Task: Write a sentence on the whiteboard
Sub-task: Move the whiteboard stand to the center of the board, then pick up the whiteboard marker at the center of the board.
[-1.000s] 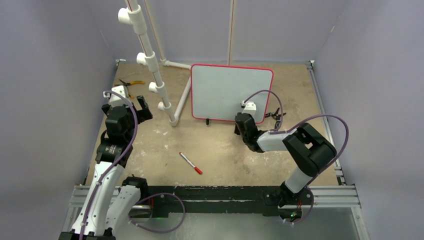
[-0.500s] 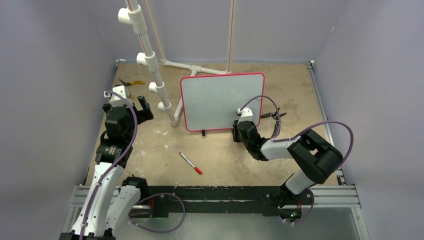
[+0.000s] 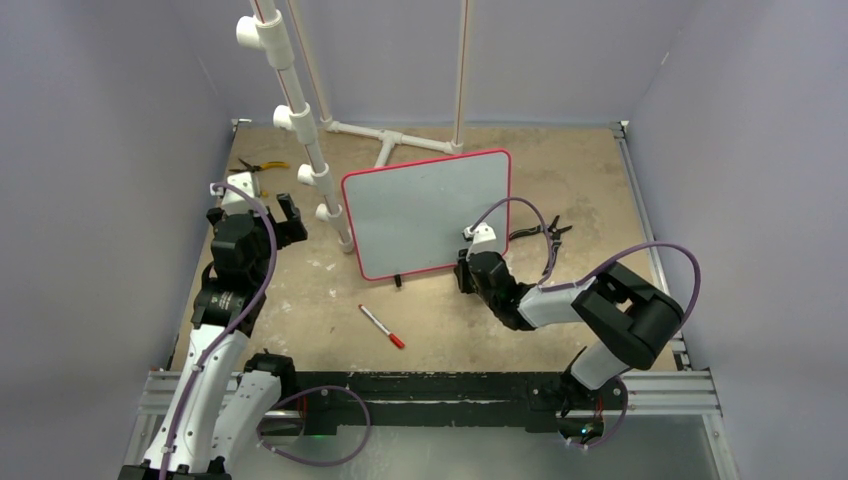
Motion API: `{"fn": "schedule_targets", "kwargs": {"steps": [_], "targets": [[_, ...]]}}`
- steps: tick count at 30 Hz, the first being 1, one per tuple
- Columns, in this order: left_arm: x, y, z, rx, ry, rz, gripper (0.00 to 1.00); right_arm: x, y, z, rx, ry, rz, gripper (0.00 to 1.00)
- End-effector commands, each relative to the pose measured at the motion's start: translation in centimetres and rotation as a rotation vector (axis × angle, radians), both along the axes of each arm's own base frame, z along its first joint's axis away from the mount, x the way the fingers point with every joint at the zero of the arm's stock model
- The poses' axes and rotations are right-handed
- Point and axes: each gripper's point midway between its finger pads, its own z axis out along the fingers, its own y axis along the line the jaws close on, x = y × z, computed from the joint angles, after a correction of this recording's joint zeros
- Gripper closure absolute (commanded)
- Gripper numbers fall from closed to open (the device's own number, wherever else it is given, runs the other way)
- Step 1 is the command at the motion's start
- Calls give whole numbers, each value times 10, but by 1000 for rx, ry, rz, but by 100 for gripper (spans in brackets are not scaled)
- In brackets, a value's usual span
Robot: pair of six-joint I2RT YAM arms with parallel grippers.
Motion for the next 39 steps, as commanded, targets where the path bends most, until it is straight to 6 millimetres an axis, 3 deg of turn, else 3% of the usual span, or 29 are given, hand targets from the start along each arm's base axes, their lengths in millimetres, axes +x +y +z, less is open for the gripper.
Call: {"fn": "schedule_targets", "kwargs": {"steps": [1, 4, 12, 14, 20, 26, 33, 39], "targets": [[1, 0, 9, 5, -37, -10, 2, -4, 19, 17, 64, -31, 54, 100], [1, -1, 9, 5, -37, -13, 2, -3, 16, 14, 55, -6, 20, 97], [2, -3, 11, -5, -41, -20, 2, -15, 9, 29, 96, 12, -8, 40], [2, -3, 10, -6, -38, -20, 2, -21, 7, 32, 103, 27, -7, 34], [1, -1, 11, -11, -38, -6, 3, -53, 23, 50, 177, 63, 94, 31], [-5, 16, 11, 0, -36, 93, 2, -94, 76, 72, 193, 99, 229, 32], [-7, 18, 11, 3, -42, 98, 2, -126, 149, 64, 97, 160, 326, 40], [-8, 19, 12, -4, -46, 110, 2, -130, 179, 34, -70, 209, 327, 45]]}}
